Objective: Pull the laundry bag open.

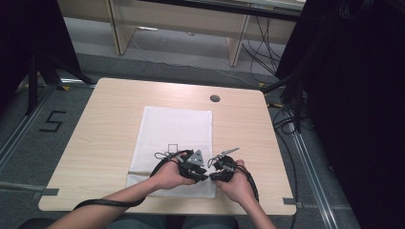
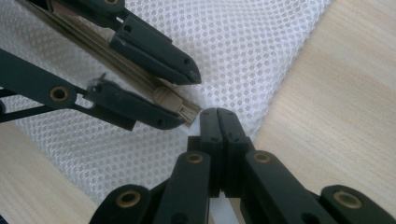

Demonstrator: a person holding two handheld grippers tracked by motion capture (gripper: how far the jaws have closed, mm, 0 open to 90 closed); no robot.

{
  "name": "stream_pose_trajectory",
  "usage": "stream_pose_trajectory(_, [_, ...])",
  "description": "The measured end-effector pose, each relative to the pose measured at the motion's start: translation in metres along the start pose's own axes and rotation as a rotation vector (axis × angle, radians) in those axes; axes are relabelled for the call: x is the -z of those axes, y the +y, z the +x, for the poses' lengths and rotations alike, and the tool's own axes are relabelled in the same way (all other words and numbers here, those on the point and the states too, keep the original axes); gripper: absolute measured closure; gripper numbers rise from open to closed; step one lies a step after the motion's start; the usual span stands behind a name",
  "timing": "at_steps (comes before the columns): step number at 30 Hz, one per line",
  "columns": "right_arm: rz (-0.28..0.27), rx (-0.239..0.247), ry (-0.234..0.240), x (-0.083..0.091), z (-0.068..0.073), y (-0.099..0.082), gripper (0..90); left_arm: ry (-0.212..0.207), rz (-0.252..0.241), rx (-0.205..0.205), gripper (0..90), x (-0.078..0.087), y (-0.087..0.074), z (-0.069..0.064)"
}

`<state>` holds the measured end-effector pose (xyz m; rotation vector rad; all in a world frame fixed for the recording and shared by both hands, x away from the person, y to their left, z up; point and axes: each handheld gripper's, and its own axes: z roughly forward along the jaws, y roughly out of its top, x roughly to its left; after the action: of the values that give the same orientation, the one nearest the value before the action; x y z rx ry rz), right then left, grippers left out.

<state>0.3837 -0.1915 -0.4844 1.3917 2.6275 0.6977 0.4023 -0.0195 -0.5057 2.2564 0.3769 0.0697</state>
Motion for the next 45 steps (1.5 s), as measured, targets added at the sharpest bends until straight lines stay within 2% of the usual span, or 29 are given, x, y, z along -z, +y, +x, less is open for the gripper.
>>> stream_pose_trajectory(9, [-0.001,0.000,0.000,0.0000,0.0002,-0.0002,90.0,-0.003,0.023,-0.023,76.0,-0.0068,0.0022,-0.0033])
stream_pose_trajectory(15, [-0.006,0.008,0.005,-0.0002,-0.0006,-0.0002,90.0,-0.005,0.008,0.001,78.2,-0.0071,-0.0003,-0.0029])
stream_pose_trajectory(19, [-0.003,0.000,0.002,-0.0001,0.0007,-0.0003,90.0,-0.005,0.014,0.001,80.4,-0.0067,-0.0005,-0.0019])
stream_pose_trajectory(20, [-0.001,-0.003,0.002,0.0000,0.0008,-0.0002,90.0,-0.007,0.015,-0.010,81.3,-0.0066,-0.0003,-0.0009])
stream_pose_trajectory(24, [-0.001,0.000,0.003,0.0000,-0.0001,-0.0002,90.0,-0.013,0.027,0.008,82.4,-0.0064,0.0012,-0.0002])
stream_pose_trajectory(27, [-0.001,0.000,0.002,0.0000,0.0001,-0.0003,90.0,-0.008,0.067,-0.039,82.8,-0.0046,0.0033,0.0007])
stream_pose_trajectory(30, [0.000,0.000,0.004,0.0000,-0.0002,-0.0003,90.0,0.000,0.073,-0.064,83.0,-0.0042,0.0048,0.0003])
stream_pose_trajectory(32, [-0.001,0.001,0.005,0.0000,-0.0002,-0.0003,90.0,-0.001,0.068,-0.043,83.1,-0.0046,0.0045,-0.0004])
stream_pose_trajectory(33, [-0.001,0.001,0.005,0.0000,-0.0002,-0.0003,90.0,-0.004,0.071,-0.057,83.2,-0.0040,0.0050,0.0005])
stream_pose_trajectory(34, [-0.001,0.001,0.005,0.0000,-0.0002,-0.0003,90.0,-0.005,0.071,-0.041,83.3,-0.0041,0.0048,0.0000])
stream_pose_trajectory(35, [-0.001,0.001,0.005,0.0000,-0.0002,-0.0003,90.0,-0.003,0.069,-0.054,83.3,-0.0039,0.0051,0.0003])
stream_pose_trajectory(37, [-0.003,0.006,0.004,-0.0003,0.0002,-0.0002,90.0,-0.001,0.071,-0.041,83.9,-0.0032,0.0053,-0.0005])
stream_pose_trajectory(38, [-0.002,0.009,-0.005,-0.0004,0.0005,-0.0001,90.0,0.013,0.025,0.004,90.0,-0.0039,0.0063,-0.0029])
stream_pose_trajectory(39, [-0.001,0.015,-0.009,-0.0006,0.0004,-0.0002,90.0,0.018,0.025,0.014,90.0,-0.0029,0.0065,-0.0031])
stream_pose_trajectory(40, [0.006,0.008,-0.014,-0.0002,0.0010,-0.0002,90.0,0.014,0.043,-0.020,90.0,-0.0001,0.0066,0.0003])
stream_pose_trajectory(42, [0.007,0.003,-0.018,-0.0001,0.0015,0.0000,90.0,0.004,0.037,0.014,90.0,0.0004,0.0035,0.0021])
stream_pose_trajectory(43, [0.008,0.003,-0.017,-0.0001,0.0017,0.0000,90.0,0.001,0.031,0.019,89.9,0.0009,0.0024,0.0034])
stream_pose_trajectory(44, [0.008,0.005,-0.018,-0.0001,0.0014,0.0000,90.0,0.006,0.023,0.006,89.8,0.0012,0.0017,0.0047])
stream_pose_trajectory(45, [0.006,0.004,-0.014,-0.0001,0.0012,-0.0001,90.0,0.004,0.018,0.016,89.5,0.0009,0.0008,0.0043])
